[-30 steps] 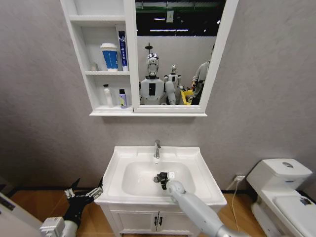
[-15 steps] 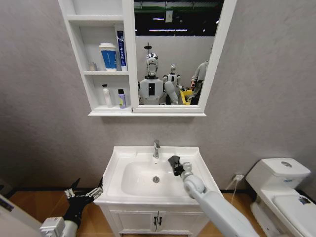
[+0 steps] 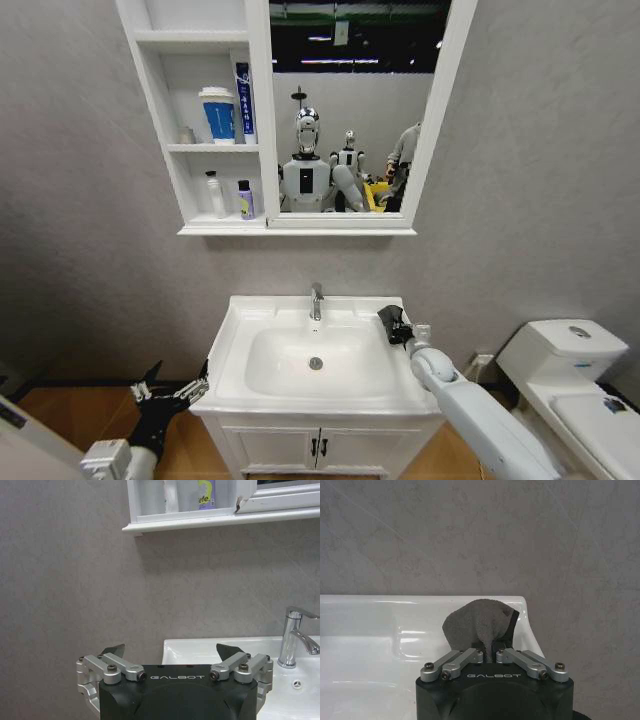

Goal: Move facial cleanser and shampoo from washbasin to cabinet, then wipe washbasin with towel.

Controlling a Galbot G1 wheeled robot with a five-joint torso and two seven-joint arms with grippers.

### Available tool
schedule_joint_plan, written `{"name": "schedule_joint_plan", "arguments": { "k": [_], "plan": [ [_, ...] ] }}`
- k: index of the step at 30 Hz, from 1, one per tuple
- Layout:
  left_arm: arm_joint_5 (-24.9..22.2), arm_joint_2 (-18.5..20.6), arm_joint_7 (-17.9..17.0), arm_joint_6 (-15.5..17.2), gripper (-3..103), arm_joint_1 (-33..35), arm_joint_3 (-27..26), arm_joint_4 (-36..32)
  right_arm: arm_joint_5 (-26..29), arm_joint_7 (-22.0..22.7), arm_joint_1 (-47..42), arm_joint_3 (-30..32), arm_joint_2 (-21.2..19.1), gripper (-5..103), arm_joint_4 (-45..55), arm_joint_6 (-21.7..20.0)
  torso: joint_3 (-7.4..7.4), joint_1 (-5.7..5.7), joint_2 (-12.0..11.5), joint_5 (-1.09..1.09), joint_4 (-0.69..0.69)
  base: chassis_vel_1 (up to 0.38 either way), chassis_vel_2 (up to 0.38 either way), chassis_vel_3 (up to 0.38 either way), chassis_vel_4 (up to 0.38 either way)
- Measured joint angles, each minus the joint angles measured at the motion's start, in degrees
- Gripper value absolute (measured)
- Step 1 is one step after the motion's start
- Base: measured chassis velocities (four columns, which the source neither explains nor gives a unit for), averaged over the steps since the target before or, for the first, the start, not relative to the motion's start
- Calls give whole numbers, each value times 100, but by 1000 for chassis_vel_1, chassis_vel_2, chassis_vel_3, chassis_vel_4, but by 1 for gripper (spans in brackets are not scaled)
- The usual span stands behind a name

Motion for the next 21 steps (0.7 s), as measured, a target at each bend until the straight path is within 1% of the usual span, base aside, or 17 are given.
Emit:
{"name": "schedule_joint_plan", "arguments": {
  "k": [1,2,3,5,6,7,8,9,11,13,14,17,18,19,20,21],
  "plan": [
    [0,0,0,0,100,0,0,0,0,0,0,0,0,7,0,0,0,0,0,0,0,0,0,0,0],
    [0,0,0,0,100,0,0,0,1,-40,35,-17,35,12,-59,53,0,0,0,0,0,0,0,0,0],
    [0,0,0,0,100,0,0,0,-22,-49,59,-26,90,22,-121,114,0,0,0,0,0,0,0,0,0],
    [0,0,0,0,100,0,0,0,-37,-30,59,-28,122,22,-141,130,0,0,0,0,0,0,0,0,0],
    [0,0,0,0,100,0,0,0,-70,39,56,-29,155,28,-158,131,0,0,0,0,0,0,0,0,0],
    [0,0,0,0,100,0,0,0,-70,39,56,-29,155,28,-158,131,0,0,0,0,0,0,0,0,0],
    [0,0,0,0,100,0,0,0,-152,114,45,-29,182,33,-191,133,0,0,0,-1,0,0,0,0,0],
    [0,0,0,0,100,-1,0,0,-262,157,18,-20,195,44,-217,138,0,0,0,0,0,0,0,0,0],
    [0,0,0,0,100,0,0,0,-320,168,-4,-7,195,44,-219,144,0,0,0,0,0,0,0,0,0],
    [0,0,0,0,100,0,0,0,-393,173,-63,30,185,55,-204,171,0,0,0,0,0,0,0,0,0],
    [0,0,0,0,100,0,0,0,-393,173,-63,30,185,55,-204,171,0,0,0,0,0,0,0,0,0],
    [0,0,0,0,100,0,0,0,-557,168,-242,143,180,71,-74,362,0,0,0,0,0,0,0,0,0],
    [0,0,0,0,100,0,0,0,-557,168,-242,143,180,71,-74,362,0,0,0,0,0,0,0,0,0],
    [0,0,0,0,100,0,0,0,-731,170,-331,220,200,77,-15,509,-1,0,0,-1,0,0,0,0,0],
    [0,0,0,0,100,0,0,0,-731,170,-331,220,200,77,-15,509,-1,0,0,-1,0,0,0,0,0],
    [0,0,0,0,100,0,0,0,-925,208,-451,339,223,82,91,726,0,0,0,0,0,0,0,0,0]
  ]
}}
